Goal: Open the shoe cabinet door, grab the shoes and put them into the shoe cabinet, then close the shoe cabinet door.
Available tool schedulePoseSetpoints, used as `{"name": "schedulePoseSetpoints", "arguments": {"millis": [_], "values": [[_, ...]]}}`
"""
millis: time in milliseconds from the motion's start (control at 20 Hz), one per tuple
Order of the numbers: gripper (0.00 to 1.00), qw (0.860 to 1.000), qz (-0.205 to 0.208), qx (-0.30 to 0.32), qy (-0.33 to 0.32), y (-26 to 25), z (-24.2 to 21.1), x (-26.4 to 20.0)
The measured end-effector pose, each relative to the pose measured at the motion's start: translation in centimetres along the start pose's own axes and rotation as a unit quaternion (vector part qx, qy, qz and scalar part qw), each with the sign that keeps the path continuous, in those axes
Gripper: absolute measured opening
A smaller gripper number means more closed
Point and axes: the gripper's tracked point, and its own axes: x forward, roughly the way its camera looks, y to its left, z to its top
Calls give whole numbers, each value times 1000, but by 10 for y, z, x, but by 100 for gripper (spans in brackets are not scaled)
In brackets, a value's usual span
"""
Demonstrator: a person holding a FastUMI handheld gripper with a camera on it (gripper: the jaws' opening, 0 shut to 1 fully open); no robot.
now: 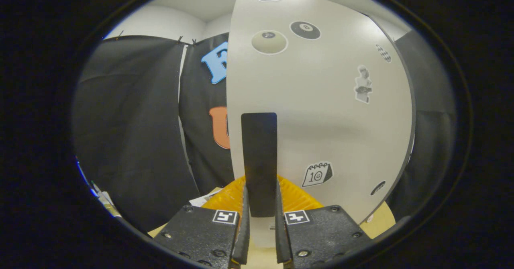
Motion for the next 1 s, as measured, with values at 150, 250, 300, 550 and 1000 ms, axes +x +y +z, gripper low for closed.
{"name": "schedulePoseSetpoints", "arguments": {"millis": [150, 250, 300, 550, 1000], "values": [[30, 1000, 14, -6, 4, 0, -1, -16], [30, 1000, 19, -7, 3, -2, 0, -32], [30, 1000, 21, -11, -1, -3, -2, -28], [30, 999, 43, -18, -8, -10, -3, -43], [29, 998, 38, -46, -11, -27, -7, -70]]}}
